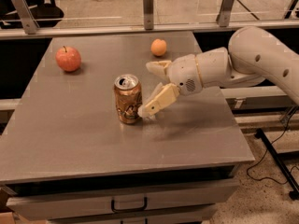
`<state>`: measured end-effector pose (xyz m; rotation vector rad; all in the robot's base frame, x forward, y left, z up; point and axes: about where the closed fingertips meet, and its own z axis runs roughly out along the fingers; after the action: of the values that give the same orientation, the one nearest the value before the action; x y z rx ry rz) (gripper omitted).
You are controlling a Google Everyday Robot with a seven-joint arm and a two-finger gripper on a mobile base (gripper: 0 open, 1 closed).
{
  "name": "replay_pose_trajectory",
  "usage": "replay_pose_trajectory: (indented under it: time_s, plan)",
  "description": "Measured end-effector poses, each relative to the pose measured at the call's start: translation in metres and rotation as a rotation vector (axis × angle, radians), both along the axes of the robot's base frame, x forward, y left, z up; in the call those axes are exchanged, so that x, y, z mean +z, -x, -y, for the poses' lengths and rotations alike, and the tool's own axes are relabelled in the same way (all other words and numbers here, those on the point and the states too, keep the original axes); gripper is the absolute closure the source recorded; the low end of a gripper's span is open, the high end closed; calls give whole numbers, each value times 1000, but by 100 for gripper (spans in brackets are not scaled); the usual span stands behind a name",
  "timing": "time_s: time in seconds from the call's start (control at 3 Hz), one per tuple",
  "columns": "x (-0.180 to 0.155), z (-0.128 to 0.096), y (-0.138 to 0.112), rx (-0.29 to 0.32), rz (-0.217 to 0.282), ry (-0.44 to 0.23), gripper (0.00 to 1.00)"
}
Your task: Knock orange can over
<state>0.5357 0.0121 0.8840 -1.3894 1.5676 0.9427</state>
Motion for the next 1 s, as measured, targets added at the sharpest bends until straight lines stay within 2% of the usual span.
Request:
replay_pose_trajectory:
  time_s: [0.33,0.67,1.0]
  plan:
    - [11,-15,-20,-55,-6,-70,0]
    - [31,-32,-37,-143,-49,-130,0]
    - [49,-61,-39,-207,-126,-172,0]
